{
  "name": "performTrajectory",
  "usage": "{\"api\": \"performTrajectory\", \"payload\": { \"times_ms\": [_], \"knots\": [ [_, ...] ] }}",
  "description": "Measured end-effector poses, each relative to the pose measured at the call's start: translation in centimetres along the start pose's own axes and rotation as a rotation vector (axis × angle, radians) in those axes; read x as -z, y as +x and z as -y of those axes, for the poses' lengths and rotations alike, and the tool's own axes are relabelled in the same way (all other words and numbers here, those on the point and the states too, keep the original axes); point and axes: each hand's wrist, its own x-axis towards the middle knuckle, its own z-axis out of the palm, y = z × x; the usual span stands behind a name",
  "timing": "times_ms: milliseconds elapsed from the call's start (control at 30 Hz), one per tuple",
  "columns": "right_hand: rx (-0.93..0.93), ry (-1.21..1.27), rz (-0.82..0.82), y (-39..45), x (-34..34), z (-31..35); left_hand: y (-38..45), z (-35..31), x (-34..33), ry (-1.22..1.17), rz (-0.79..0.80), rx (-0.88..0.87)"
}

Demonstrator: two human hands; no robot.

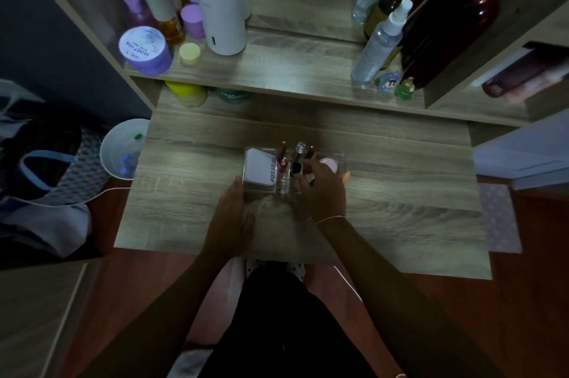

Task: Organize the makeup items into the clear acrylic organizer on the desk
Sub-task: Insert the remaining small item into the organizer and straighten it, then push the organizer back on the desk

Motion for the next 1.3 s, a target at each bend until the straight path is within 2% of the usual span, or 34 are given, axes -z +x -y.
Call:
{"api": "performTrajectory", "payload": {
  "times_ms": [333, 400, 467, 533, 567, 633, 733, 800, 900, 1300],
  "knots": [
    [-0.020, 0.001, 0.026, -0.5, 1.7, 0.2, 0.1, -0.2, -0.1, -0.029, -0.007, -0.004],
    [0.035, 0.009, -0.053, -1.3, 2.7, 0.1, 0.1, -0.2, 0.0, -0.027, -0.006, 0.004],
    [0.085, 0.028, -0.244, -2.4, 3.9, -0.7, 0.1, -0.1, 0.0, -0.021, -0.001, 0.019],
    [-0.002, 0.085, -0.391, -3.5, 4.8, -2.3, 0.0, 0.1, -0.1, -0.003, 0.010, 0.017],
    [-0.065, 0.103, -0.403, -3.8, 5.1, -3.3, 0.0, 0.3, -0.1, 0.013, 0.015, 0.014],
    [-0.116, 0.050, -0.270, -4.1, 4.8, -5.5, 0.2, 0.5, -0.3, 0.076, 0.037, 0.011],
    [-0.116, -0.022, 0.124, -4.6, 3.4, -7.7, 0.4, 0.8, -0.7, 0.152, 0.064, 0.019],
    [-0.118, -0.091, 0.248, -4.9, 2.5, -8.5, 0.4, 0.9, -0.8, 0.178, 0.079, 0.022],
    [-0.130, -0.203, 0.246, -5.3, 1.7, -8.9, 0.5, 1.2, -0.8, 0.184, 0.095, 0.026],
    [-0.183, -0.178, 0.149, -4.6, 2.8, -10.3, 2.2, -0.4, -1.0, 0.219, 0.094, -0.036]
  ]
}}
